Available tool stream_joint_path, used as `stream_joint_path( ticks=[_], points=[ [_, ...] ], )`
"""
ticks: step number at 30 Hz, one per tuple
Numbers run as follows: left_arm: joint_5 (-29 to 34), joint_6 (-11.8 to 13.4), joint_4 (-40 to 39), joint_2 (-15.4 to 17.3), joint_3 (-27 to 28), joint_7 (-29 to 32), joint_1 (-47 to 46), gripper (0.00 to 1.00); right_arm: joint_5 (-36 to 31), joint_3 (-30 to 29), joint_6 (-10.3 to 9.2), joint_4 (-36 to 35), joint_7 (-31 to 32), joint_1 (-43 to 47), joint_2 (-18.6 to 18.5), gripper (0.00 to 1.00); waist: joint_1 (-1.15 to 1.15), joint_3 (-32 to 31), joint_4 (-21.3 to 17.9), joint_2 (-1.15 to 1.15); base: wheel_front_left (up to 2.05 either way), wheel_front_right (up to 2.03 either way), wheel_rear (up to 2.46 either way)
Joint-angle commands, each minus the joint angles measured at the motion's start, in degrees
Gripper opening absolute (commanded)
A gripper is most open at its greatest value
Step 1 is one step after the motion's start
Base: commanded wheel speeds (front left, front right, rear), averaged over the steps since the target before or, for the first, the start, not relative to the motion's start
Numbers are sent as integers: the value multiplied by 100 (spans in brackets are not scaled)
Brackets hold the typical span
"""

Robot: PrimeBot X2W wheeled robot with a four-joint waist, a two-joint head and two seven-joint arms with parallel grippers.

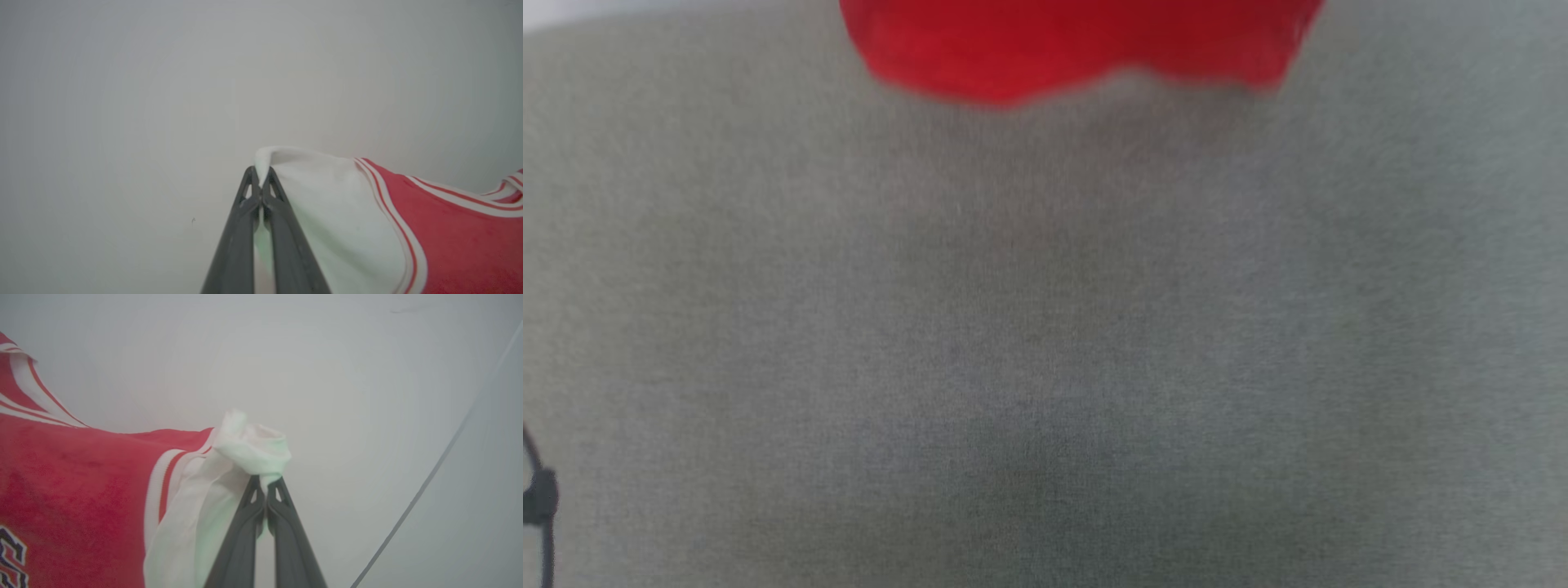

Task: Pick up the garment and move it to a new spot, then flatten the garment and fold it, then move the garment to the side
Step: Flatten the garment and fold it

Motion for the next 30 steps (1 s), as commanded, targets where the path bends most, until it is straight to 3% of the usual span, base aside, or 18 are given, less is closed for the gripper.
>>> stream_joint_path(
  ticks=[1, 7, 16, 20, 23, 28, 30],
  points=[
    [75, 26, 37, -17, 19, -256, -181, 0, -217, -84, -2, 118, -181, -187, -14, 0, 0, 389, 66, 0, 0, 0, 0],
    [132, -83, 268, -163, 50, -1074, -419, 0, -1168, -615, -2, 268, -496, -424, 25, 0, 0, 775, 210, 0, 0, 0, 0],
    [134, -393, 767, -354, -424, -1043, 737, 0, -1440, -653, -2, 361, -504, 807, 233, 0, 0, 459, 405, 0, 0, 0, 0],
    [-155, -428, 671, -343, -671, -601, 1567, 0, -979, -456, -2, 457, -465, 1447, 384, 0, 0, 146, 437, 0, 0, 0, 0],
    [-523, -427, 275, -131, -892, -191, 2277, 0, -514, -111, -2, 367, -277, 2022, 441, 0, 0, -92, 443, 0, 0, 0, 0],
    [-1054, -429, -529, 333, -1171, 342, 3498, 0, 446, 654, -2, -362, 265, 3080, 226, 0, 0, -470, 454, 0, 0, 0, 0],
    [-1272, -429, -854, 513, -1231, 594, 4003, 0, 950, 911, -2, -864, 579, 3555, -26, 0, 0, -584, 467, 0, 0, 0, 0]
  ],
)
